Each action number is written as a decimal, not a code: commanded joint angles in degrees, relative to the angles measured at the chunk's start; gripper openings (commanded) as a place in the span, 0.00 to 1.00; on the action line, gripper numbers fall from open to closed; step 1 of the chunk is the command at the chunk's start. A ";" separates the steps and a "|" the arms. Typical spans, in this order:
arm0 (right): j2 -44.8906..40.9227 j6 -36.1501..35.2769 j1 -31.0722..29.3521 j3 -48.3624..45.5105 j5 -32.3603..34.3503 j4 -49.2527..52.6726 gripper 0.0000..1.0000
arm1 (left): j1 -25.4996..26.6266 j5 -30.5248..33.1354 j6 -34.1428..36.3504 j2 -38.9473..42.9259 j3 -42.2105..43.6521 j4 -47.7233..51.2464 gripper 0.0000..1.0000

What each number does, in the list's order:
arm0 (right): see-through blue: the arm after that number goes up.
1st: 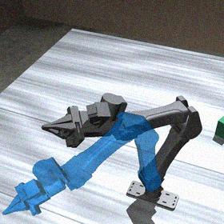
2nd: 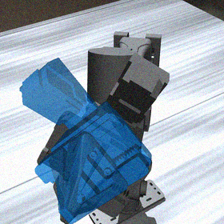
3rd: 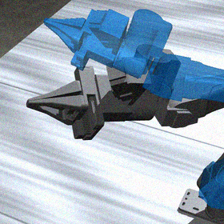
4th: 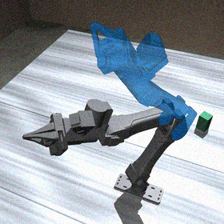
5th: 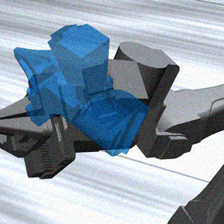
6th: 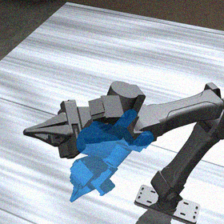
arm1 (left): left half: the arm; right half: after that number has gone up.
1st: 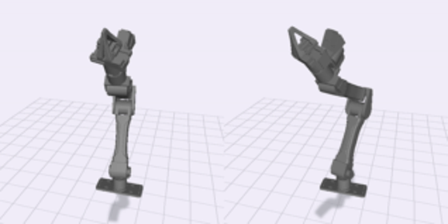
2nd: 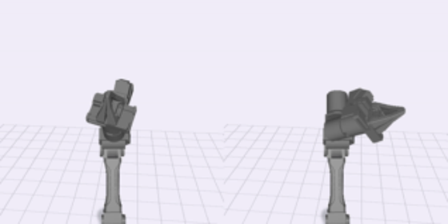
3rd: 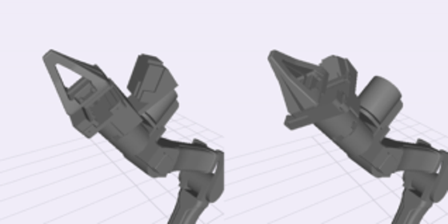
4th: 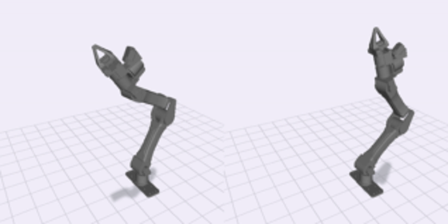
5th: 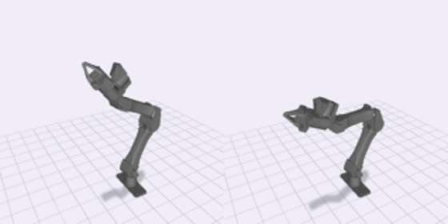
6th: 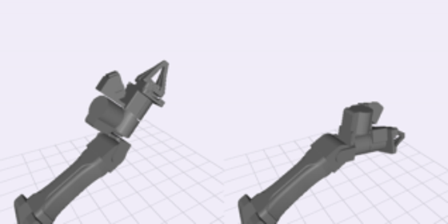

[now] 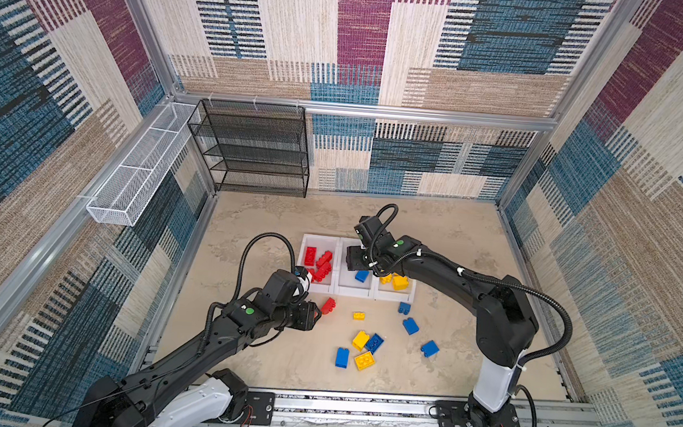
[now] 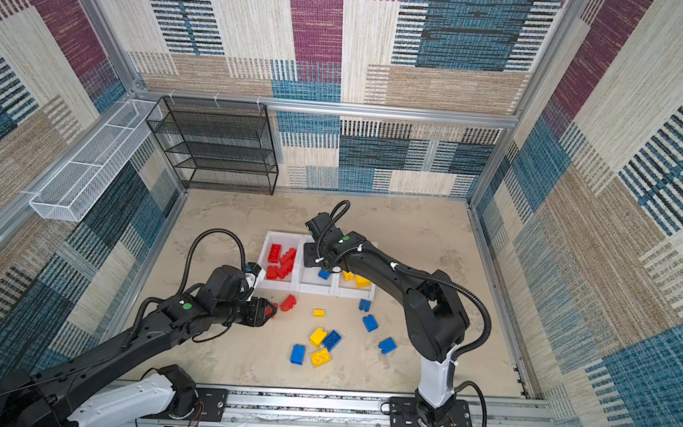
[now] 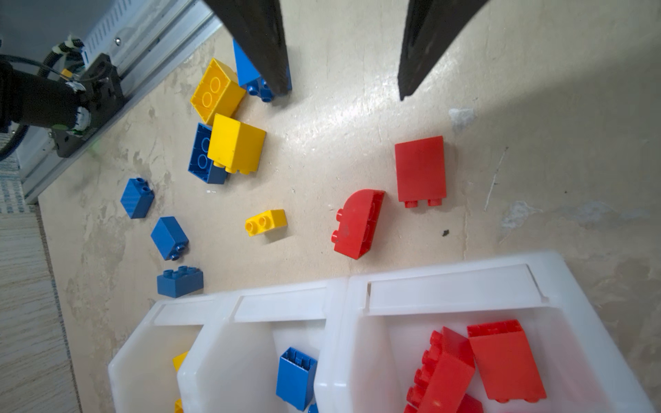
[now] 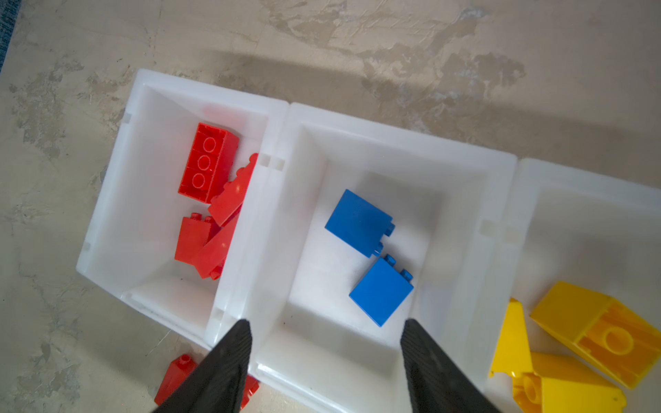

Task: Sort the legos into containers by color
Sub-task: 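Reach the left gripper into the pile and grasp a blue 2x2 brick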

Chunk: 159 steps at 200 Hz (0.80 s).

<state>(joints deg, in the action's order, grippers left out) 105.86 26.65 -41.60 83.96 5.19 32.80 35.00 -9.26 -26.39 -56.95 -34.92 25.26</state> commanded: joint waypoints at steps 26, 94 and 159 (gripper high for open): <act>-5.54 1.81 0.05 -5.65 1.27 -1.67 0.70 | 7.17 1.07 -4.35 -1.24 0.44 1.36 0.55; -14.85 4.36 3.02 -16.88 1.70 -2.56 0.70 | 19.48 3.05 -7.80 -9.00 -1.94 1.38 0.62; -19.11 4.73 5.38 -20.45 1.97 -2.39 0.70 | 25.01 2.75 -9.80 -23.03 -7.78 1.02 0.63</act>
<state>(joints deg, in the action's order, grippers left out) 87.59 30.83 -36.58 64.10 6.63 31.86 59.09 -7.44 -34.24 -77.08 -41.17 26.26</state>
